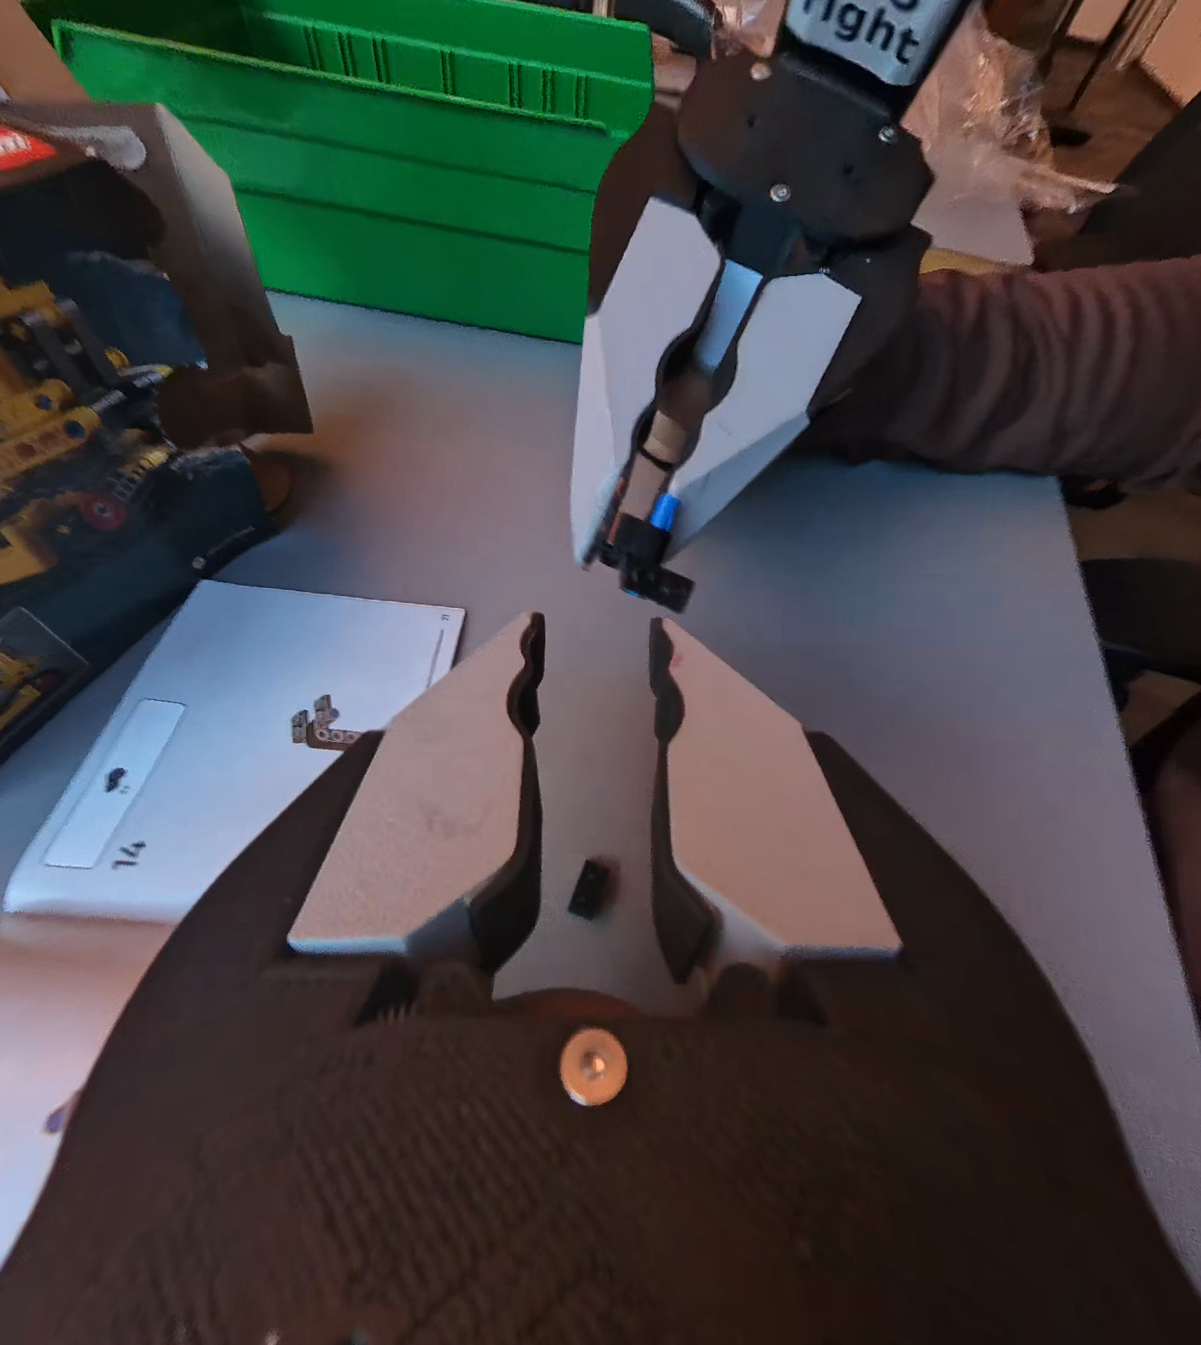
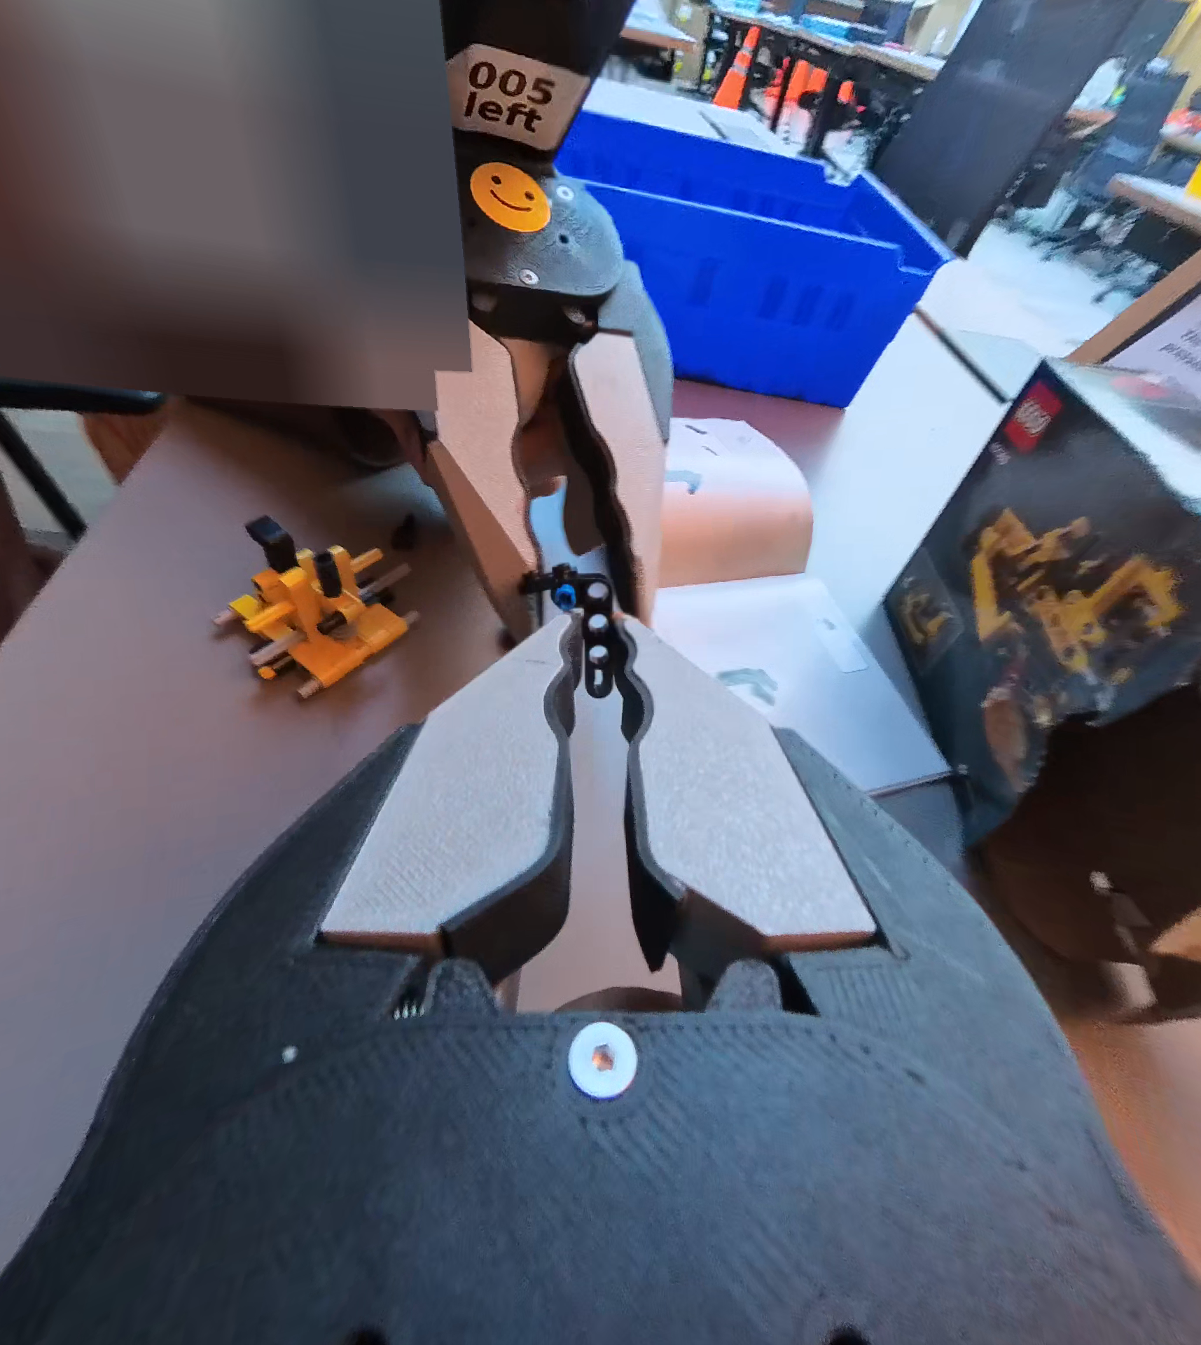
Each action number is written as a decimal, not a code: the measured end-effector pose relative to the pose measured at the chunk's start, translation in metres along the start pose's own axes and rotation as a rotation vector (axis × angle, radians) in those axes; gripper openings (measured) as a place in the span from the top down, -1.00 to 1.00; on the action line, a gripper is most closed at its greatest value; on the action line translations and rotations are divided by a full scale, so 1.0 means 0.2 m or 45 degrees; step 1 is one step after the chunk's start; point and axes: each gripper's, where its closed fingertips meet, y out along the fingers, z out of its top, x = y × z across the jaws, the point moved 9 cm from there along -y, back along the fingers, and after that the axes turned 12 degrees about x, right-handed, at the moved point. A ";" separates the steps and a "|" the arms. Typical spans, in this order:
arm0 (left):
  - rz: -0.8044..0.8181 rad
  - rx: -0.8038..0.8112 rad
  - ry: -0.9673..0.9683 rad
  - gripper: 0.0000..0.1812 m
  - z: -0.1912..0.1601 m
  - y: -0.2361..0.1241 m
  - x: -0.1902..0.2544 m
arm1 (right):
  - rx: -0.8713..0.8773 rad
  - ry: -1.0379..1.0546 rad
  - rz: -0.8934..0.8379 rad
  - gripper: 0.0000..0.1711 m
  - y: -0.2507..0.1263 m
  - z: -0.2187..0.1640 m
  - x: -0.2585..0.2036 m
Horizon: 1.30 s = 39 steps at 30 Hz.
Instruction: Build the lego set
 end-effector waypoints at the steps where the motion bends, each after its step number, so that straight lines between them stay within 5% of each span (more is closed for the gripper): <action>1: 0.011 -0.008 0.046 0.71 0.00 0.00 0.01 | 0.009 0.055 0.025 0.95 0.01 -0.01 -0.01; 9: 0.013 0.074 0.176 0.72 0.03 -0.01 0.04 | 0.162 0.241 0.001 0.95 0.00 -0.02 0.03; 12: 0.007 0.119 0.160 0.89 0.04 -0.03 0.03 | 0.151 0.208 -0.040 0.95 -0.01 -0.03 0.04; 17: 0.035 0.137 0.156 0.74 0.05 -0.03 0.03 | 0.080 0.105 -0.096 0.95 0.02 -0.03 0.02; 25: -0.036 0.060 0.304 0.83 0.03 -0.02 0.06 | 0.010 -0.018 -0.043 0.95 0.02 -0.04 -0.02; 33: -0.205 -0.004 0.091 0.83 -0.01 -0.01 0.05 | -0.061 -0.074 0.023 0.95 0.03 -0.06 -0.06; 39: 0.003 -0.114 0.161 0.52 0.01 -0.08 -0.05 | -0.399 -0.263 -0.355 0.95 -0.03 -0.11 0.07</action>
